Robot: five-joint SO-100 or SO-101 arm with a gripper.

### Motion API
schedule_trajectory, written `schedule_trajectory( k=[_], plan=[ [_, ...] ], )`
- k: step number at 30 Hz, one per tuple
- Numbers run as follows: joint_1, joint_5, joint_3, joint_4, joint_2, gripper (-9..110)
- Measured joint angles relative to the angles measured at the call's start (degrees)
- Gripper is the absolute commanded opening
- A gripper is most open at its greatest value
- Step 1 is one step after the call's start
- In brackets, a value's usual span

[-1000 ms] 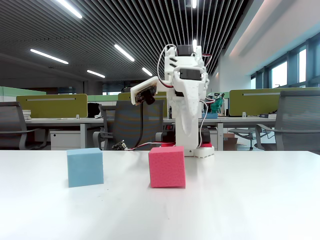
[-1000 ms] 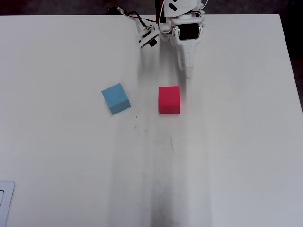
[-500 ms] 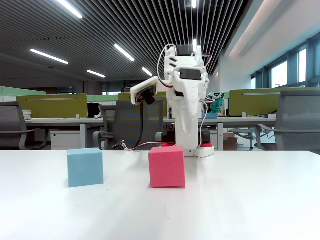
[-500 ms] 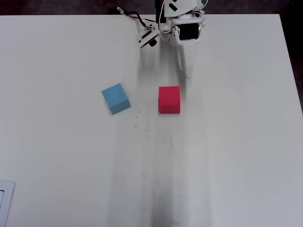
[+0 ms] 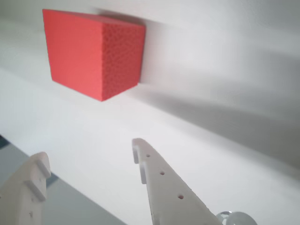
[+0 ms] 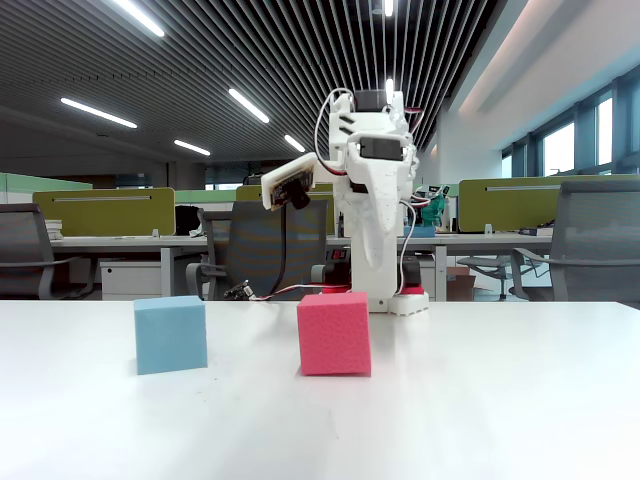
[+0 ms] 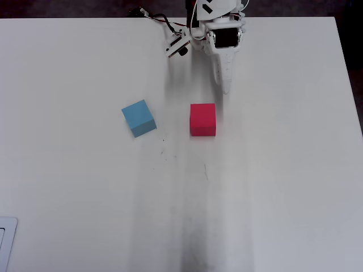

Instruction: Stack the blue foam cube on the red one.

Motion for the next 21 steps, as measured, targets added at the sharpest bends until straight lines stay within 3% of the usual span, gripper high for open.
schedule_trajectory(
  k=[21],
  plan=[
    [-0.5, 0.0, -0.4, 0.0, -3.9, 25]
  ],
)
